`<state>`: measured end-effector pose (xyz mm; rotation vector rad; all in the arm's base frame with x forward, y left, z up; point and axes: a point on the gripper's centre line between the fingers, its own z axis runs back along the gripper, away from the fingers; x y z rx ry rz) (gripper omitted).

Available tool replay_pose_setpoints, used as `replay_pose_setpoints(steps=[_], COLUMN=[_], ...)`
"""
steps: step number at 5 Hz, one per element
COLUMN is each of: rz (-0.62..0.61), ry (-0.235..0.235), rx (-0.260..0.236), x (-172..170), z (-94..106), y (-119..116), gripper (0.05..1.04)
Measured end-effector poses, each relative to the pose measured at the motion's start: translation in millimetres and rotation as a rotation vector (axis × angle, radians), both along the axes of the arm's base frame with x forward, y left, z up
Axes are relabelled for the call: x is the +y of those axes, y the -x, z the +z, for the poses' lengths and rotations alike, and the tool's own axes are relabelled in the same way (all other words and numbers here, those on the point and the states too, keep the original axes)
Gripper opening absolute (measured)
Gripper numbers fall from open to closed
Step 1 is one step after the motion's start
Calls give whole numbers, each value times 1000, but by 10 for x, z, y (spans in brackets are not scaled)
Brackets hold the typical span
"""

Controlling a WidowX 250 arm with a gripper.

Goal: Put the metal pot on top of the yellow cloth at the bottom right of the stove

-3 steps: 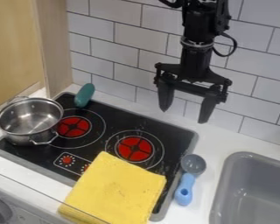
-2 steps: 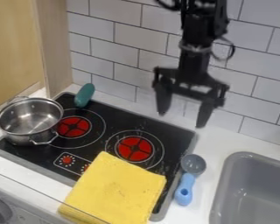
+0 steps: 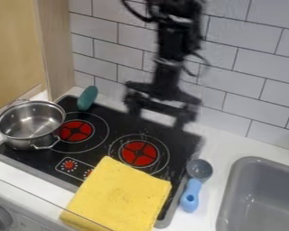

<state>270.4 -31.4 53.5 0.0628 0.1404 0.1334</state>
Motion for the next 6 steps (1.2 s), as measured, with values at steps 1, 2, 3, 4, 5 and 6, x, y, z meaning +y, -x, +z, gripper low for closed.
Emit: replay_pose_setpoints(steps=[1,2,3,4,5,6], rz=[138,256,327,357,376,383], ry=[-50,-86,-85,-69,-21,-5], rx=[-12,-18,-47,-1,17,-7], x=[432,828,1095,1168,1194,1204], z=[91,130,120,-113,-310,-356], y=[92,139,147,156,104,59], gripper=[1000,1000,1000,1000,1001,1000])
